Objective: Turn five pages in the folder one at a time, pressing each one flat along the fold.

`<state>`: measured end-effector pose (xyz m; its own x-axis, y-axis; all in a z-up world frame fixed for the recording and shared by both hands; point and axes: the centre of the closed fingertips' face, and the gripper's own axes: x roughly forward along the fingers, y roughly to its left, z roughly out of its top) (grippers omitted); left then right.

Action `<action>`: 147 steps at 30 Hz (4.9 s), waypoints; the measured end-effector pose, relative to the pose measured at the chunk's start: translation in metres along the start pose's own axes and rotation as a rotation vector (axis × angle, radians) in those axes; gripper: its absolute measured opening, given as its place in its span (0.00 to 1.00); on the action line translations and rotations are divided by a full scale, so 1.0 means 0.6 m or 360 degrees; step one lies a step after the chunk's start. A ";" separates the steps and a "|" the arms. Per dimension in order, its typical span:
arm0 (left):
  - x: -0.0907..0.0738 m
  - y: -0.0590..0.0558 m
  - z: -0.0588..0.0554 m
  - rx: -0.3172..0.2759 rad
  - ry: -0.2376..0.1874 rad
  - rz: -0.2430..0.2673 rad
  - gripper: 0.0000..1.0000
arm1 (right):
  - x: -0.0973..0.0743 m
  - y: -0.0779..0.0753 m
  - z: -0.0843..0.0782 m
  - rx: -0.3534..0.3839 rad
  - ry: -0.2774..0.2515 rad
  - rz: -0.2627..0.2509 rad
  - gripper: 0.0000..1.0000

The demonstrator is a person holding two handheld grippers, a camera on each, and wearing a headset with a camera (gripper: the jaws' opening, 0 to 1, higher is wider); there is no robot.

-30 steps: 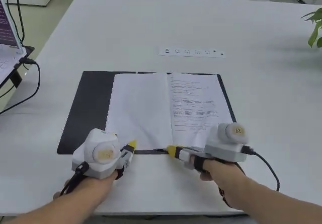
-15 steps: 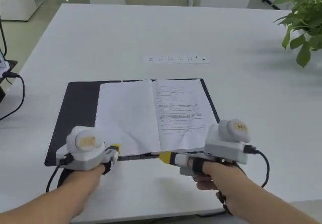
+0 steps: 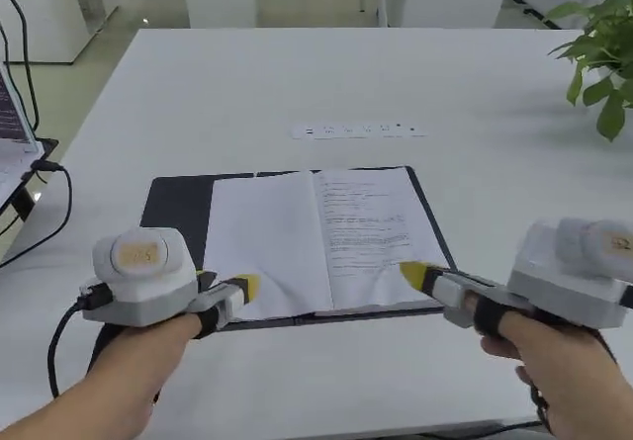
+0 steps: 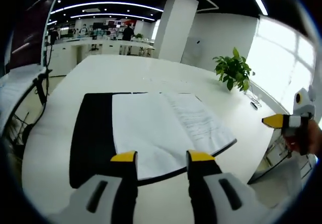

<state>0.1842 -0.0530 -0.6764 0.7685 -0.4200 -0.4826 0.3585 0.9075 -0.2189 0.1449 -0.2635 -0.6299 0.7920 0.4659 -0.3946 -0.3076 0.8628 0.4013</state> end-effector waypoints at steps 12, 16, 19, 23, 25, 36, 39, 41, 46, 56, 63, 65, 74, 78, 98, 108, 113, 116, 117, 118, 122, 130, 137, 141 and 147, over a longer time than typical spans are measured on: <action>-0.087 -0.010 0.023 0.0122 -0.0105 0.0066 0.71 | -0.044 -0.056 0.004 -0.0176 -0.0091 -0.0204 0.39; -0.100 -0.005 0.014 0.0148 -0.0095 0.0087 0.84 | -0.050 -0.069 0.007 -0.0253 -0.0140 -0.0246 0.68; -0.110 0.002 0.011 0.0108 -0.0115 0.0125 0.95 | -0.054 -0.071 0.010 -0.0266 -0.0178 -0.0248 0.88; -0.120 0.009 0.008 0.0104 -0.0131 0.0141 0.99 | -0.061 -0.081 0.015 -0.0250 -0.0209 -0.0292 1.00; -0.126 0.014 0.004 0.0089 -0.0126 0.0160 0.99 | -0.067 -0.088 0.020 -0.0248 -0.0222 -0.0290 1.00; -0.149 0.031 0.006 0.0069 -0.0151 0.0234 0.99 | -0.071 -0.091 0.013 -0.0261 -0.0190 -0.0276 0.99; -0.152 0.036 0.008 0.0066 -0.0155 0.0255 0.99 | -0.071 -0.090 0.009 -0.0251 -0.0171 -0.0258 0.98; -0.154 0.037 0.009 0.0067 -0.0155 0.0263 0.99 | -0.070 -0.092 0.009 -0.0241 -0.0172 -0.0252 0.98; -0.153 0.031 0.014 0.0076 -0.0154 0.0271 0.99 | -0.067 -0.090 0.004 -0.0239 -0.0153 -0.0237 0.97; -0.148 0.010 0.007 0.0080 -0.0116 0.0271 0.99 | -0.062 -0.073 -0.006 -0.0266 -0.0096 -0.0161 0.96; -0.128 0.000 -0.008 0.0095 -0.0046 0.0257 0.99 | -0.044 -0.062 -0.022 -0.0293 -0.0021 -0.0096 0.95; -0.115 -0.008 -0.012 0.0105 -0.0024 0.0241 0.99 | -0.041 -0.059 -0.029 -0.0314 0.0011 -0.0086 0.95; -0.032 -0.058 -0.015 0.0166 0.0031 0.0110 0.99 | -0.046 -0.065 -0.042 -0.0280 0.0032 -0.0076 0.94; 0.020 -0.096 -0.021 0.0170 0.0051 -0.0012 0.99 | -0.050 -0.072 -0.045 -0.0254 0.0023 -0.0092 0.94; 0.232 -0.243 -0.061 0.0333 0.0147 -0.0241 0.83 | -0.068 -0.096 -0.057 -0.0174 0.0030 -0.0079 0.89; 0.299 -0.279 -0.071 0.0319 0.0083 -0.0215 0.75 | -0.070 -0.104 -0.064 -0.0152 0.0050 -0.0058 0.88; 0.326 -0.282 -0.084 0.0314 0.0082 -0.0184 0.71 | -0.070 -0.105 -0.070 -0.0147 0.0073 -0.0047 0.88; 0.334 -0.279 -0.092 0.0469 0.0023 -0.0128 0.69 | -0.069 -0.108 -0.073 -0.0152 0.0088 -0.0046 0.88; 0.333 -0.281 -0.092 0.0437 -0.0001 -0.0121 0.69 | -0.068 -0.110 -0.075 -0.0149 0.0093 -0.0045 0.88; 0.333 -0.279 -0.092 0.0428 -0.0029 -0.0109 0.69 | -0.067 -0.113 -0.077 -0.0143 0.0099 -0.0048 0.88; 0.331 -0.276 -0.092 0.0426 -0.0111 -0.0106 0.68 | -0.067 -0.120 -0.083 -0.0128 0.0118 -0.0055 0.87; 0.327 -0.278 -0.089 0.0408 -0.0196 -0.0138 0.50 | -0.067 -0.129 -0.093 -0.0095 0.0141 -0.0074 0.86; 0.328 -0.274 -0.088 0.0416 -0.0219 -0.0148 0.47 | -0.064 -0.130 -0.097 -0.0082 0.0147 -0.0079 0.86; 0.326 -0.266 -0.087 0.0396 -0.0213 -0.0138 0.39 | -0.060 -0.130 -0.100 -0.0080 0.0158 -0.0077 0.86; 0.323 -0.245 -0.079 0.0326 -0.0196 -0.0122 0.20 | -0.042 -0.126 -0.100 -0.0092 0.0180 -0.0060 0.85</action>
<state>0.2553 -0.2678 -0.7780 0.7893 -0.4965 -0.3613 0.5086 0.8583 -0.0684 0.1166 -0.3284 -0.7000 0.7400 0.4492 -0.5005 -0.3110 0.8885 0.3375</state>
